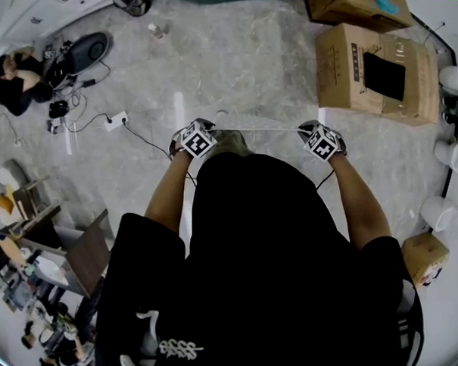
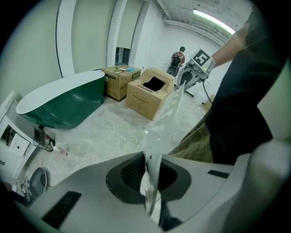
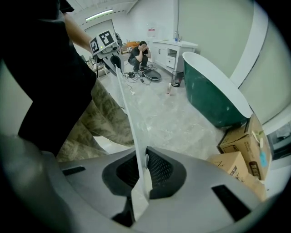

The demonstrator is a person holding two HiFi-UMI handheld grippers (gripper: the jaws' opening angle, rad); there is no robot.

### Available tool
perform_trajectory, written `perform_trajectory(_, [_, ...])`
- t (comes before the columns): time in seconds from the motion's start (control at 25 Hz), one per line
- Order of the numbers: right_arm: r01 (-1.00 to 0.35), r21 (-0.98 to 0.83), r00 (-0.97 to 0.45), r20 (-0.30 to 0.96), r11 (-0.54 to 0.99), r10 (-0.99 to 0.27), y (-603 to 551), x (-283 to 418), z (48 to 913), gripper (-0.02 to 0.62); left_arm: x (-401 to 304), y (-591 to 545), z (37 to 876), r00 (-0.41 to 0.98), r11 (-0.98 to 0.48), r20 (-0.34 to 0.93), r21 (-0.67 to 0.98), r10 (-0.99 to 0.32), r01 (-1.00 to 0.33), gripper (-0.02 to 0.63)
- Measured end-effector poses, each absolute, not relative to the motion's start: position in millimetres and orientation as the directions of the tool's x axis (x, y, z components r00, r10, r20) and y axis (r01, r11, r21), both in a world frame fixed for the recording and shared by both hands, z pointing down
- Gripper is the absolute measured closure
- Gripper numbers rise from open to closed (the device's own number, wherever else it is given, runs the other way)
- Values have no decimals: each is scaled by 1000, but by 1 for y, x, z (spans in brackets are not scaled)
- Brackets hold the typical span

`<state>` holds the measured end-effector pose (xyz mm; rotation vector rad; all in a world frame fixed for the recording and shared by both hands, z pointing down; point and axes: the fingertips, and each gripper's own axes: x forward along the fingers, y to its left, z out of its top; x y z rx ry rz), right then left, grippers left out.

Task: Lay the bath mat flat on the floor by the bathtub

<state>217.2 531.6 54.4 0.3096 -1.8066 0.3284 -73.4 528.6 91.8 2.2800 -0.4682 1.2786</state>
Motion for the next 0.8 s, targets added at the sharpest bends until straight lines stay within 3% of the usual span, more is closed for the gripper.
perform_trajectory(0.44, [-411,-20,-196,978,912,-67,446,171,53,566,-119,433,95,551,-858,826,195,-117,-476,577])
perform_trajectory(0.8, [-417,38,-173,978,908,-120,381,136,40,566,-153,384,93,590,-792,785,234,-188,-564,577])
